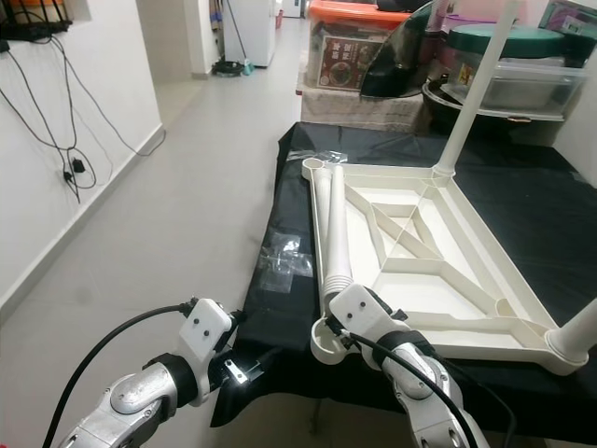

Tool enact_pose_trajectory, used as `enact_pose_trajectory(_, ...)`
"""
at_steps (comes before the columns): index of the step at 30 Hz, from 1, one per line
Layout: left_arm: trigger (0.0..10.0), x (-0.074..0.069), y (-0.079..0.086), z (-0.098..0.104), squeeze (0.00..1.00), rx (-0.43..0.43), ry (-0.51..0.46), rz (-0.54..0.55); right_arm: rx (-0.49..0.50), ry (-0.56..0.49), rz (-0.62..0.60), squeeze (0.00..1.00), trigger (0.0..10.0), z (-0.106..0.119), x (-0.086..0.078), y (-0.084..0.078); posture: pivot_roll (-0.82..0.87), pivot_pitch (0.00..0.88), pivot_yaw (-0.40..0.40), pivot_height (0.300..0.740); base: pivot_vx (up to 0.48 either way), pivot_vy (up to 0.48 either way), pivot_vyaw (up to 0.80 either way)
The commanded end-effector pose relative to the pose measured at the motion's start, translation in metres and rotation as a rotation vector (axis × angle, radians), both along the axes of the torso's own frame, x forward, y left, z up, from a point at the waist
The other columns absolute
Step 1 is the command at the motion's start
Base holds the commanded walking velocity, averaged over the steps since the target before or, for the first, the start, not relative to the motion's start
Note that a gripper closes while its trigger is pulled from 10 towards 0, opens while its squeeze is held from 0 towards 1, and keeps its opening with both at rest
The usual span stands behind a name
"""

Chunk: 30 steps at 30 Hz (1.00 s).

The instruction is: Building children table

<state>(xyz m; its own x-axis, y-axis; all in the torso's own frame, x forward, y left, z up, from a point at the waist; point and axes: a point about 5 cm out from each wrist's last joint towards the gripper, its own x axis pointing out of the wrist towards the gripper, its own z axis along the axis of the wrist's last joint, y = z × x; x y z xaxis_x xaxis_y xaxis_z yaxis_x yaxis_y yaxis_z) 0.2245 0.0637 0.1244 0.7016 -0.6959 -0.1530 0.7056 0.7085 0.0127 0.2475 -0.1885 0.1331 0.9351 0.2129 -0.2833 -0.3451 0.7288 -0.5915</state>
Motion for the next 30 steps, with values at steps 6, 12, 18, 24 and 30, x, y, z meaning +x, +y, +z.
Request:
enact_pose_trajectory(6,10.0,-0.003,-0.001,0.001,0.00,0.007,-0.008,-0.007,-0.021,-0.033,-0.037,0.00,10.0,0.001,0.011,0.001,0.09,0.000,-0.088,0.740,0.000,0.000,0.00)
enact_pose_trajectory(12,10.0,-0.004,-0.001,0.001,0.00,0.006,-0.009,-0.008,-0.044,-0.045,-0.069,0.00,10.0,0.001,0.017,-0.005,0.09,0.000,-0.087,0.740,0.000,0.000,0.00)
enact_pose_trajectory(18,10.0,-0.005,-0.001,0.001,0.00,0.006,-0.008,-0.012,-0.060,-0.051,-0.076,0.00,10.0,0.000,0.020,-0.004,0.09,0.000,-0.088,0.740,0.000,0.000,0.00)
enact_pose_trajectory(24,10.0,-0.006,-0.001,0.001,0.00,0.008,-0.008,-0.013,-0.058,-0.067,-0.114,0.00,10.0,-0.001,0.031,-0.001,0.09,0.005,-0.092,0.740,0.000,0.000,0.00)
enact_pose_trajectory(30,10.0,-0.006,-0.001,0.002,0.00,0.008,-0.009,-0.012,-0.046,-0.092,-0.133,0.00,10.0,0.000,0.036,0.002,0.09,0.005,-0.092,0.740,0.000,0.000,0.00)
